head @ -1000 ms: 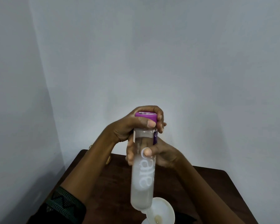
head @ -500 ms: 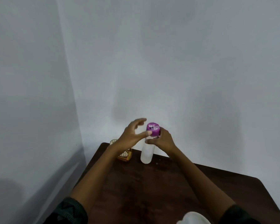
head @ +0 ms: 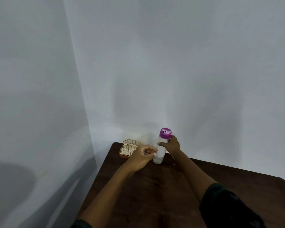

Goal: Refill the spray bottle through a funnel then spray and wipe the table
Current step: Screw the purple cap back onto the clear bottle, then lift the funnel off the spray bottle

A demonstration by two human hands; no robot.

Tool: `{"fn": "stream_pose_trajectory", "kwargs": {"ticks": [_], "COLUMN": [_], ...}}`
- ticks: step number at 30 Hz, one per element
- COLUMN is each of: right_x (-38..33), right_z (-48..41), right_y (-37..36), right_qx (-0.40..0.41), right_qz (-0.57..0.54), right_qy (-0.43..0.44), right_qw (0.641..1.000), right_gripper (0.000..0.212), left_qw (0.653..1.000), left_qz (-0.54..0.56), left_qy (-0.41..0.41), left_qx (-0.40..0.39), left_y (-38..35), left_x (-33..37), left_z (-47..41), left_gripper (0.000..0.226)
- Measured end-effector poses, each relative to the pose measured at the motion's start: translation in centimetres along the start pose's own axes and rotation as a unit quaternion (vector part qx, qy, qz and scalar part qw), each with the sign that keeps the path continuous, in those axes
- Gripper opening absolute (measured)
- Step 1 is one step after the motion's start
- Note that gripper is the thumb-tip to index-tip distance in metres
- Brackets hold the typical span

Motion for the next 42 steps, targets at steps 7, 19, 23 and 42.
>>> {"fn": "stream_pose_trajectory", "kwargs": {"ticks": [7,19,23,42], "right_x": [-0.9,7.4,13.4,14.9], "right_z": [2.5,22.9,27.5,29.0], "right_y": [4.8,20.8,19.7,17.1], "right_qx": [-0.030,0.030,0.021,0.006], "right_qz": [-0.004,0.042,0.006,-0.134], "right_qy": [-0.030,0.057,-0.029,0.023], "right_qw": [0.999,0.997,0.999,0.991], "right_gripper": [0.063,0.007,0.018,0.018], "left_qw": [0.998,0.985,0.981,0.979], "left_qz": [-0.019,-0.031,-0.049,0.041], "left_qy": [-0.016,0.045,0.100,0.192], "left_qx": [-0.050,-0.164,-0.159,-0.061], "left_y": [-2.8,-13.6,-16.6,-18.4], "left_x": [2.2,-0.8,-1.6,-1.4], "left_z": [1.5,11.8,13.3,14.5], "left_gripper": [0.017,0.014,0.016,0.021]}}
Point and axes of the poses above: each hand's wrist, its own z-axis away from the middle knuckle, its own y-axis out of the back of the hand, x = y × z, the point moved 2 cm from there along -z, towards the middle knuckle, and after that the axes turned 7 degrees about z, right-handed, at the moved point
